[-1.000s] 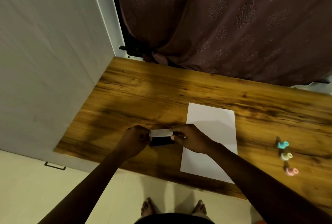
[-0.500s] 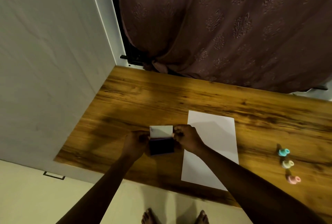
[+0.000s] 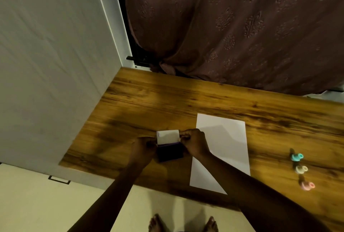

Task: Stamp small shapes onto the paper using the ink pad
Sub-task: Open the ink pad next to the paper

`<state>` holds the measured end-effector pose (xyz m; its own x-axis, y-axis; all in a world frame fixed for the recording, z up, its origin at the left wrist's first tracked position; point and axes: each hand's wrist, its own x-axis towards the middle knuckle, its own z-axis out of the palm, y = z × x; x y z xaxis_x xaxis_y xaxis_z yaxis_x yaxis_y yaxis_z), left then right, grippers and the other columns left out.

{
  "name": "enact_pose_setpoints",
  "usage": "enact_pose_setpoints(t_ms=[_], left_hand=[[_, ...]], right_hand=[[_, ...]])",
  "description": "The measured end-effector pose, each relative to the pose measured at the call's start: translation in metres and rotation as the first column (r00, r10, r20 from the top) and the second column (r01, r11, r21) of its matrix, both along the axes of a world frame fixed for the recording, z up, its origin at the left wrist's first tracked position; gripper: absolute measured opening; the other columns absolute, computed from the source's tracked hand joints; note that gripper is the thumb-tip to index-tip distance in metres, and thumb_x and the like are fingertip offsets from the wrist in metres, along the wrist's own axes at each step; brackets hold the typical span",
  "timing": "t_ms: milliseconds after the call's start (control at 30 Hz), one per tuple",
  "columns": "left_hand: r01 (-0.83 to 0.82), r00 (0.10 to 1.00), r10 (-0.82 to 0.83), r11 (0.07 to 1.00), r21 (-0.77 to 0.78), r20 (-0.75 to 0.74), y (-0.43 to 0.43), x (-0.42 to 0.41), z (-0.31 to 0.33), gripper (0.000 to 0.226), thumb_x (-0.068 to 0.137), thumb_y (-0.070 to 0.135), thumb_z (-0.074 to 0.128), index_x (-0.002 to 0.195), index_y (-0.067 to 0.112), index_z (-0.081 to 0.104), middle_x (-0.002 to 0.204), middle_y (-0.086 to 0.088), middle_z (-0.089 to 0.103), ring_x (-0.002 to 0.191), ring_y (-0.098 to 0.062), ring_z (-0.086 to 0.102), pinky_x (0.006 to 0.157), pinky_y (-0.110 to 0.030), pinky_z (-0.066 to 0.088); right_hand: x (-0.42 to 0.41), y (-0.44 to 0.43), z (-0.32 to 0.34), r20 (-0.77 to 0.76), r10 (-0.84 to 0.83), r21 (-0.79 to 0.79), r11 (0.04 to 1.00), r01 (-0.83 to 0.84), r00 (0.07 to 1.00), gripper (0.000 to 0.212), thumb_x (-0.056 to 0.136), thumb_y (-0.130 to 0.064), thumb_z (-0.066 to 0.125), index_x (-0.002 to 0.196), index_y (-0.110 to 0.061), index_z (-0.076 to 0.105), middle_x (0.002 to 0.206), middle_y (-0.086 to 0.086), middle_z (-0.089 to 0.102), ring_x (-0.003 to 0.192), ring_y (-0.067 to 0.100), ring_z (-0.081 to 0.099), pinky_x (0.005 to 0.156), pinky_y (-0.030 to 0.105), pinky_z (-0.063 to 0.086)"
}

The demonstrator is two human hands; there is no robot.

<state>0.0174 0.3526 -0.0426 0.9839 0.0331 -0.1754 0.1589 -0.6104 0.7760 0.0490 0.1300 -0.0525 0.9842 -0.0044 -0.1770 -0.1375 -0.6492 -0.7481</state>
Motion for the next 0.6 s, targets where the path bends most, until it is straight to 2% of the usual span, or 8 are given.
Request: enact_pose_setpoints(t_ms=[67,133,233,267,400,533,600], left_hand=[[-0.013,1.0,0.014,1.0,-0.015,0.012,-0.001,-0.002,-0.001,0.031,0.089,-0.002,0.066,0.099,0.026,0.076,0.087,0.011,0.072,0.075,0.0,0.068,0.057,-0.006,0.052],[-0.013,1.0,0.013,1.0,-0.002,0.017,-0.001,-0.003,-0.002,0.029,0.088,-0.003,0.067,0.099,0.02,0.079,0.09,0.004,0.076,0.077,-0.008,0.07,0.063,-0.01,0.052],[0.015,1.0,-0.016,0.999,0.028,0.02,0.0,-0.003,-0.002,0.022,0.089,-0.004,0.066,0.101,0.007,0.081,0.098,-0.01,0.081,0.085,-0.021,0.076,0.076,-0.033,0.062],[0.018,1.0,-0.018,1.0,0.022,0.014,0.0,-0.003,-0.001,0.021,0.089,-0.004,0.067,0.101,0.005,0.081,0.098,-0.013,0.081,0.088,-0.024,0.077,0.079,-0.037,0.063],[0.003,1.0,-0.003,0.997,0.071,0.01,-0.004,-0.001,0.004,0.017,0.086,-0.001,0.071,0.096,0.008,0.082,0.104,-0.009,0.082,0.094,-0.021,0.077,0.073,-0.022,0.056],[-0.046,0.998,0.042,0.995,0.084,0.057,-0.022,0.004,0.014,0.026,0.094,0.011,0.068,0.119,0.01,0.076,0.115,-0.011,0.078,0.09,-0.016,0.072,0.062,-0.008,0.05],[-0.029,0.996,0.024,0.998,0.054,0.091,-0.038,0.006,0.021,0.026,0.095,0.013,0.069,0.12,0.011,0.075,0.115,-0.009,0.078,0.088,-0.015,0.072,0.065,-0.014,0.052]], right_hand=[[0.0,0.0,0.0,-0.002,0.0,0.005,1.0,0.0,1.0,0.023,0.091,-0.014,0.073,0.112,-0.013,0.078,0.12,0.007,0.075,0.11,0.023,0.07,0.095,0.023,0.051],[-0.001,0.0,0.0,-0.003,0.002,0.011,1.0,-0.002,1.0,0.022,0.091,-0.014,0.072,0.112,-0.012,0.077,0.12,0.007,0.075,0.111,0.023,0.07,0.096,0.025,0.052],[-0.001,0.001,0.001,-0.01,0.007,0.009,1.0,-0.006,1.0,0.023,0.092,-0.013,0.071,0.115,-0.012,0.077,0.123,0.007,0.074,0.113,0.023,0.069,0.099,0.027,0.052],[-0.001,0.001,0.002,-0.011,0.009,0.002,1.0,-0.009,1.0,0.023,0.093,-0.013,0.071,0.115,-0.013,0.076,0.123,0.006,0.074,0.113,0.023,0.069,0.098,0.026,0.051],[-0.004,-0.007,0.007,0.009,-0.015,-0.008,1.0,0.016,1.0,0.019,0.094,-0.021,0.07,0.11,-0.016,0.078,0.113,0.003,0.077,0.105,0.019,0.071,0.087,0.018,0.048],[-0.012,-0.028,0.021,0.067,-0.069,0.021,0.997,0.068,0.995,0.018,0.092,-0.025,0.072,0.106,-0.016,0.079,0.104,0.002,0.079,0.098,0.015,0.072,0.089,0.022,0.053],[-0.017,-0.041,0.031,0.084,-0.081,0.062,0.995,0.076,0.993,0.017,0.092,-0.024,0.071,0.104,-0.016,0.08,0.101,0.001,0.079,0.094,0.015,0.074,0.092,0.026,0.056]])
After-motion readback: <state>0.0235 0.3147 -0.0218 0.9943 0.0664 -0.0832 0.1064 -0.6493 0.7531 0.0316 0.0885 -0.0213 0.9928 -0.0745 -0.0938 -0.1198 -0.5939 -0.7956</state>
